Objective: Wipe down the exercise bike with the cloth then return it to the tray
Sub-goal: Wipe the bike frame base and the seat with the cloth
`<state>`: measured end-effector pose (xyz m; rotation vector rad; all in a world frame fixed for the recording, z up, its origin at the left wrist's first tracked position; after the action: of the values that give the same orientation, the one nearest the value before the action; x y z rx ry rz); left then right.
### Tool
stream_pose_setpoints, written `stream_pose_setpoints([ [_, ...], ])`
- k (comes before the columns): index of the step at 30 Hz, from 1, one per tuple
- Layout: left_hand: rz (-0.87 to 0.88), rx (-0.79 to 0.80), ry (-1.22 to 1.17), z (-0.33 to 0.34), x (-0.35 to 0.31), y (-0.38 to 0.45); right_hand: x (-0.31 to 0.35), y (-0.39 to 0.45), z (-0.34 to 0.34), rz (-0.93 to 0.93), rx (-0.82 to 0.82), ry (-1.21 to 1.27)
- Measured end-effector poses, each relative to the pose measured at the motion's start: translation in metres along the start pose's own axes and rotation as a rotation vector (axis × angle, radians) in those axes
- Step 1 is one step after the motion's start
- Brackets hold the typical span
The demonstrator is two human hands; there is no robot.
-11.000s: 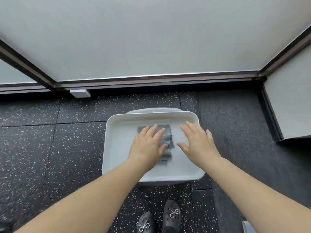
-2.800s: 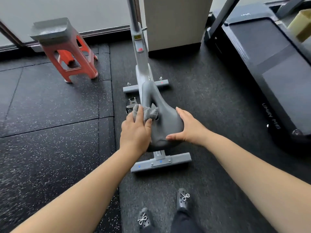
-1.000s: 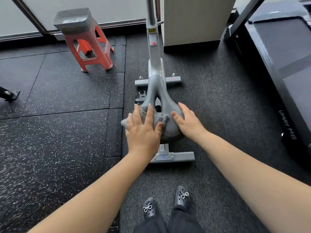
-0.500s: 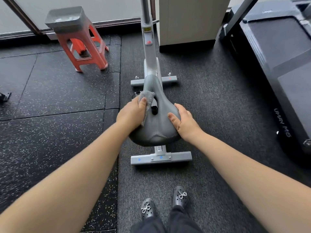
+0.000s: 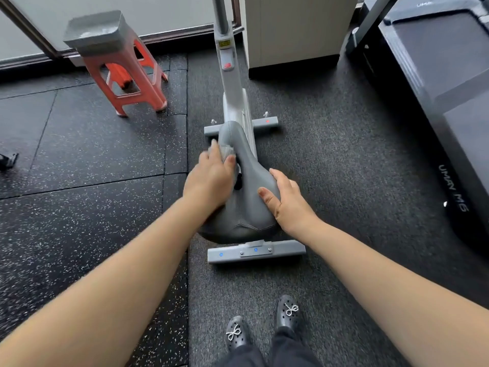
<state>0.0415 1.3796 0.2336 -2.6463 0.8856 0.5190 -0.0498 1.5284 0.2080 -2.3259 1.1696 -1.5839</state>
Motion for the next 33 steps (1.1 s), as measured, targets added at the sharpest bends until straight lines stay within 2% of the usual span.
stream_pose_setpoints([
  [3,0.083,-0.051,-0.088,0.001,-0.017,0.048,-0.001,0.000,0.000,-0.010,0.000,0.026],
  [5,0.231,-0.088,0.011,0.001,-0.025,0.071,-0.003,-0.001,0.000,-0.013,0.009,0.031],
  [8,0.411,-0.022,0.200,-0.002,-0.032,0.092,-0.004,0.002,-0.003,-0.016,0.036,0.072],
  [10,0.463,0.007,0.263,-0.008,-0.039,0.093,-0.009,0.004,-0.009,0.004,0.010,0.107],
  [13,0.558,0.049,0.447,-0.007,-0.061,0.065,-0.023,0.002,-0.027,0.102,-0.130,0.211],
  [15,0.637,0.159,0.548,0.009,-0.081,0.033,-0.032,0.001,-0.037,0.152,-0.195,0.235],
  [18,0.631,0.250,0.473,0.022,-0.104,-0.005,-0.035,-0.002,-0.049,0.167,-0.215,0.222],
  [21,0.718,0.279,0.452,0.038,-0.109,-0.044,-0.026,-0.008,-0.058,0.147,-0.241,0.200],
  [23,0.760,0.201,0.470,0.048,-0.103,-0.072,-0.017,-0.010,-0.061,0.116,-0.257,0.204],
  [26,0.623,0.095,0.522,0.056,-0.079,-0.100,-0.007,-0.011,-0.058,0.085,-0.239,0.215],
  [29,0.532,-0.009,0.447,0.046,-0.060,-0.116,-0.004,-0.012,-0.049,0.092,-0.185,0.203],
  [33,0.560,-0.072,0.323,0.023,-0.032,-0.120,-0.001,-0.013,-0.042,0.079,-0.155,0.176],
])
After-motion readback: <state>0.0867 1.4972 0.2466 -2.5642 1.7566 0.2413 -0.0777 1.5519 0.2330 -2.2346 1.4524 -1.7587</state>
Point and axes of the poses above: each hand's wrist, its own y-axis towards the middle knuckle, its own z-axis out of the palm, x = y × z, the point moved 5 cm from there along y, towards the middle knuckle, and after that the axes turned 7 degrees about z, right-handed, at the moved point
